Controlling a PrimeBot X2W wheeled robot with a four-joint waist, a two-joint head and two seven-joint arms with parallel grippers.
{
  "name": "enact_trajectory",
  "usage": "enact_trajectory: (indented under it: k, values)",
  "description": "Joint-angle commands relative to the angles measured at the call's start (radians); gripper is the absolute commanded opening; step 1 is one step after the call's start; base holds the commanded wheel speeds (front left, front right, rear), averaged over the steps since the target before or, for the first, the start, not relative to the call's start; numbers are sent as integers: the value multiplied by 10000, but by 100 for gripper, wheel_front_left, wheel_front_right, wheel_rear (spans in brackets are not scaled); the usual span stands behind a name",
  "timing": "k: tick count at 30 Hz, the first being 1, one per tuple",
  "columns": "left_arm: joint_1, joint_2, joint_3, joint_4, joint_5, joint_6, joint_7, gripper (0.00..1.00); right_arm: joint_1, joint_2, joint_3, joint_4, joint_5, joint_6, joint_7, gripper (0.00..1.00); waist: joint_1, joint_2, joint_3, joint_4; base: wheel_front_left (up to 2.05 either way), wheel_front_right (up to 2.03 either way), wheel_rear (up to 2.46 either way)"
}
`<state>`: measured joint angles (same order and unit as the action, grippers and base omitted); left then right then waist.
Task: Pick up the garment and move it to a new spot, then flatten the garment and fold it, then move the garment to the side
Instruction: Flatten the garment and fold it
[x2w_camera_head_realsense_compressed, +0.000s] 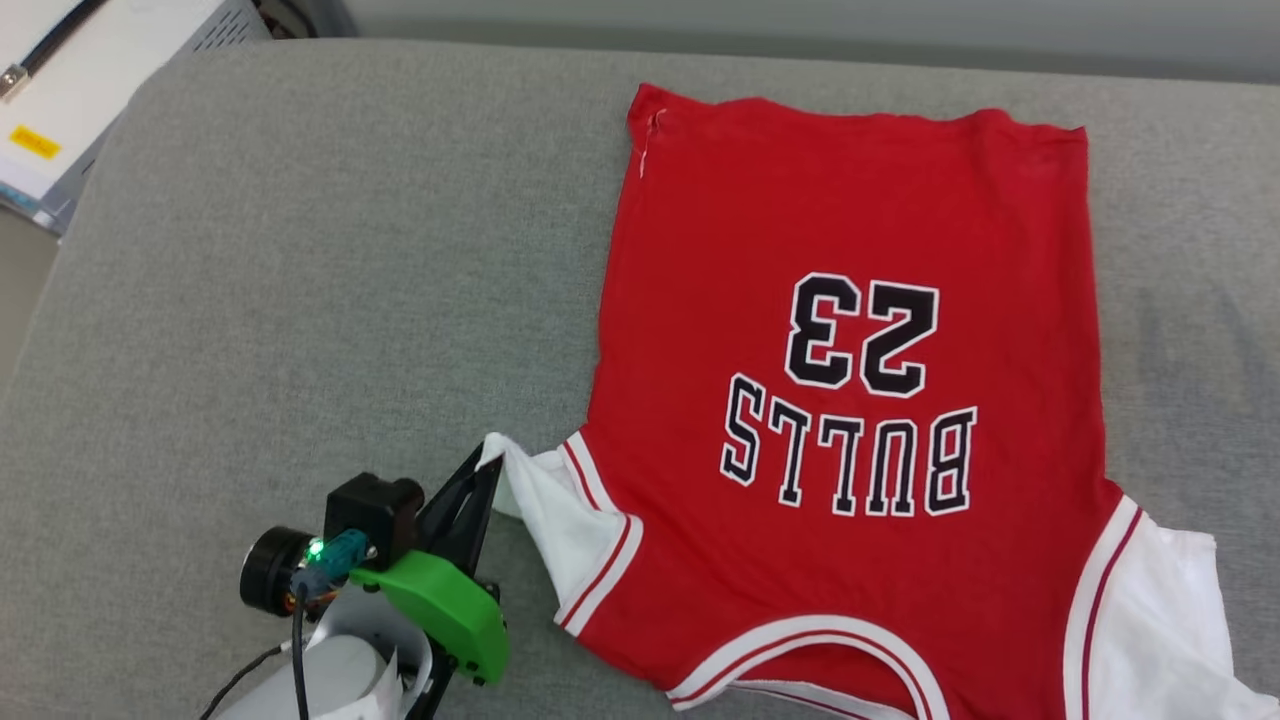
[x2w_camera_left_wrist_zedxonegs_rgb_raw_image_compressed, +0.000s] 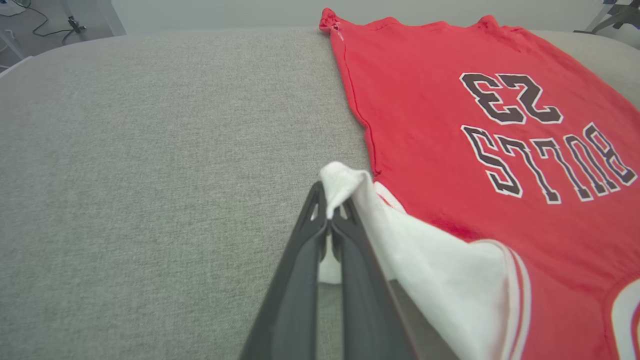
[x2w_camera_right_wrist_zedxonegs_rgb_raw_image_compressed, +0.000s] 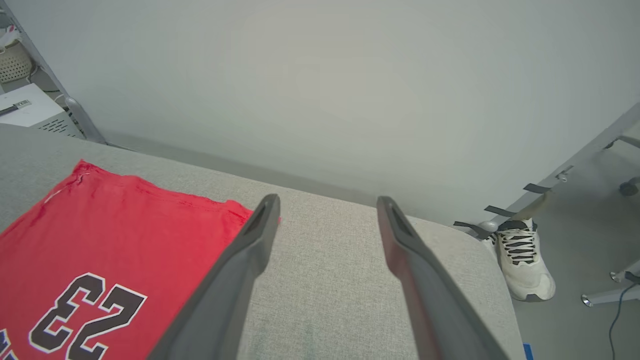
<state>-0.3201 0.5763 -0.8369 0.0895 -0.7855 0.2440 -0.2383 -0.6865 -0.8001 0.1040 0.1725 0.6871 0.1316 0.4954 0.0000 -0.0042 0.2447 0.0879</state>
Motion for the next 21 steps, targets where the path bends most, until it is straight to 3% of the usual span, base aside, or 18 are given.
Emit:
enact_trajectory:
  k: [1,11,21]
  values:
    - [-301,-108,9,-134,145,88,-77,0,-715,-48,267,308,176,-9,599,100,0,42,1058,647,0,0,0]
    - [-1005,-502,-4,-871,780,314,-140,0,-4266,122,1430,2550,596,-9,4535,100,0,42,2765,1370,0,0,0]
    - [-1461,-905,-63,-1280,1278,389,-187,0,-5391,665,1849,4229,65,-9,5765,100,0,42,3998,2007,0,0,0]
